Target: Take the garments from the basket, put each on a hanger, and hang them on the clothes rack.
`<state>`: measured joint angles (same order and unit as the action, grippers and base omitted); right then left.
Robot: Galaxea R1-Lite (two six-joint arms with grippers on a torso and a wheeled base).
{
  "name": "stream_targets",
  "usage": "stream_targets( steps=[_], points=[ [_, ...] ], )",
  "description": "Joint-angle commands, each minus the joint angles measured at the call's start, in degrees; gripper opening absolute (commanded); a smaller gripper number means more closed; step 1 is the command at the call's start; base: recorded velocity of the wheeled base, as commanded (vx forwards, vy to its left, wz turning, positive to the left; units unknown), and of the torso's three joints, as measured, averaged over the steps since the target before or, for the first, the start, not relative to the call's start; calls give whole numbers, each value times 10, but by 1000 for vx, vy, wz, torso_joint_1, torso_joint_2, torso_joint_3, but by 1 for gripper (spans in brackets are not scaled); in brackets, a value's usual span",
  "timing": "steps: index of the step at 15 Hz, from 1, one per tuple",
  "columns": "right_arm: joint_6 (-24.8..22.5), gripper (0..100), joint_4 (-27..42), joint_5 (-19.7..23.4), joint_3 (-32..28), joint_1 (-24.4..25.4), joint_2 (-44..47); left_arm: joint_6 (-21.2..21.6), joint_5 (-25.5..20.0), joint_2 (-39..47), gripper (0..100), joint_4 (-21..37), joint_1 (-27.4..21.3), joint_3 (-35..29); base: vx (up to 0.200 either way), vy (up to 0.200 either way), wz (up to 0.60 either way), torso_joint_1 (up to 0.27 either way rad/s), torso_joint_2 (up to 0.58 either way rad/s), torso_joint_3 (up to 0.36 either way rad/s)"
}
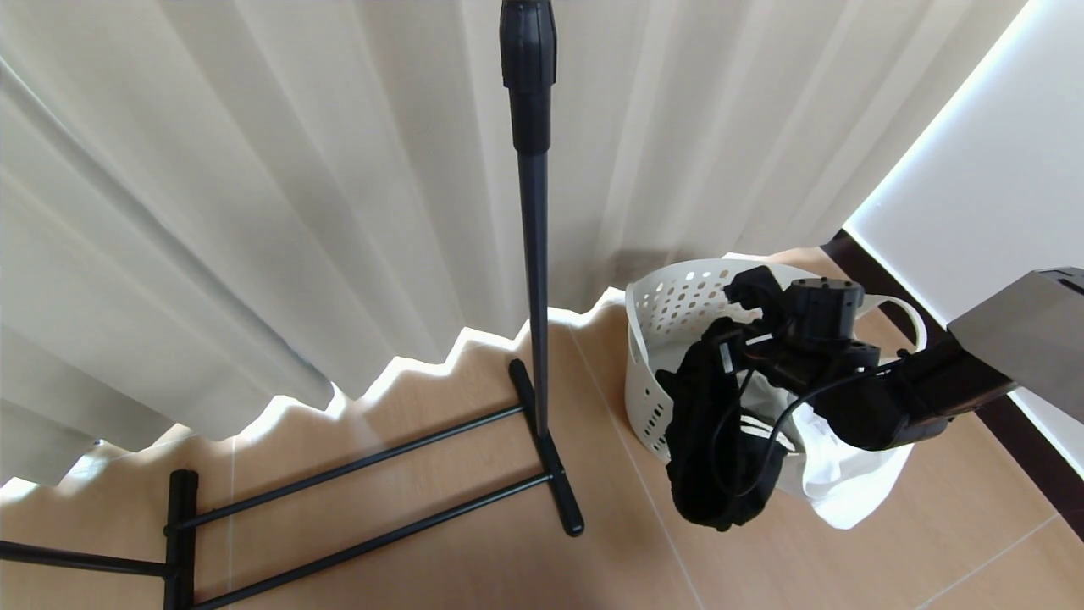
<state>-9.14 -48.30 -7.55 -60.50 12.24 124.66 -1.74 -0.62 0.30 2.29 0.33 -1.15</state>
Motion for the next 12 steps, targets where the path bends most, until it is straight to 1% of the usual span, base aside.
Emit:
stream_targets(
  steps=[1,2,3,4,5,6,7,8,9,10,11,12],
  points=[
    [69,0,-31,0,48,1,-87,0,0,0,100,0,0,0,0,0,0,0,0,0],
    [96,0,-32,1,64,2,-124,0,0,0,100,0,0,0,0,0,0,0,0,0],
    [130,0,-32,2,95,8,-183,0,0,0,100,0,0,0,0,0,0,0,0,0],
    [142,0,-29,3,110,14,-217,0,0,0,100,-1,0,0,0,0,0,0,0,0],
    [143,0,-29,8,126,31,-281,0,0,0,100,-1,0,0,0,0,0,0,0,0],
    [143,0,-24,9,129,43,-320,0,-1,0,100,-1,0,0,0,0,0,0,0,0],
    [142,0,-3,9,130,69,-378,-1,0,0,100,-1,0,0,0,0,0,0,0,0],
    [143,0,58,10,130,99,-443,0,0,0,100,-1,0,0,0,0,0,0,0,0],
    [143,0,75,10,130,105,-461,0,0,0,100,-1,0,0,0,0,0,0,0,0],
    [143,0,118,26,135,117,-501,0,-1,0,100,-1,0,0,0,0,0,0,0,0],
    [143,0,126,37,138,117,-509,0,-1,0,100,-1,0,0,0,0,0,0,0,0],
    [142,0,132,56,148,117,-521,0,-1,0,100,-1,0,0,0,0,0,0,0,0]
  ],
)
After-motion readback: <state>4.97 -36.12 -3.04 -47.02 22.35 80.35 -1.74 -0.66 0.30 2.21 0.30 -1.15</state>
